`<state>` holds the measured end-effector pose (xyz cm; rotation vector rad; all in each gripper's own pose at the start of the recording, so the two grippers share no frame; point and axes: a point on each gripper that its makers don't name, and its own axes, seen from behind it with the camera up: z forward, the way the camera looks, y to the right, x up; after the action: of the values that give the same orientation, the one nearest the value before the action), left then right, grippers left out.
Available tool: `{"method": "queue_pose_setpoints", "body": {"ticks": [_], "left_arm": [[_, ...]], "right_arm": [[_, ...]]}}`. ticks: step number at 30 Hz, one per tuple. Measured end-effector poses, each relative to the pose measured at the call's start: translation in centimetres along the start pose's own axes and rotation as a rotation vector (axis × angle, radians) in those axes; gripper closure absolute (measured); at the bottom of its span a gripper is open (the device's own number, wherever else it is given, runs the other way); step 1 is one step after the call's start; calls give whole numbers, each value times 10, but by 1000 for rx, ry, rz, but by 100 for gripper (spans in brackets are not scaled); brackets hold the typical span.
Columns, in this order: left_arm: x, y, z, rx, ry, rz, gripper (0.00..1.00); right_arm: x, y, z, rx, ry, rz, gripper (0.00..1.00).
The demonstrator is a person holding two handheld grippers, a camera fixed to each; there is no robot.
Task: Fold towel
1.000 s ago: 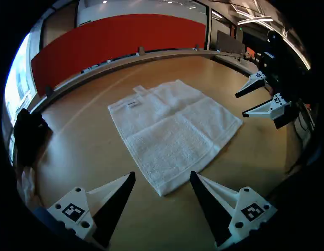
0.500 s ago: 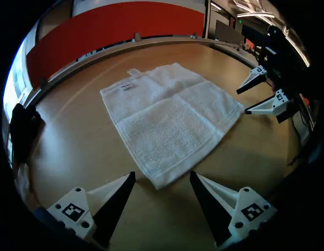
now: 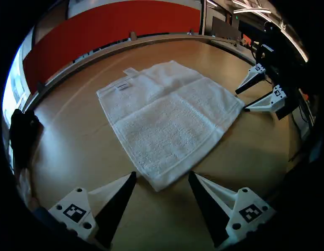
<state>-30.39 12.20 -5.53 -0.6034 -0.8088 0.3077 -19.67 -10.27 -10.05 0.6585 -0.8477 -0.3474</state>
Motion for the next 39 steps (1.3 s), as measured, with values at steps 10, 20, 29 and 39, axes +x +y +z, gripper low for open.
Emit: {"method": "queue_pose_setpoints", "body": {"ticks": [10, 20, 29, 39], "left_arm": [[0, 4, 0, 0, -11, 1, 18], [1, 6, -2, 5, -19, -10, 26], [2, 3, 0, 18, -37, -33, 46], [3, -2, 0, 39, -37, -59, 87]], "right_arm": [[-1, -6, 0, 25, -1, 7, 32], [0, -11, 0, 38, -7, -2, 61], [1, -9, 1, 32, -11, -1, 76], [4, -12, -1, 37, -4, -5, 83]]}}
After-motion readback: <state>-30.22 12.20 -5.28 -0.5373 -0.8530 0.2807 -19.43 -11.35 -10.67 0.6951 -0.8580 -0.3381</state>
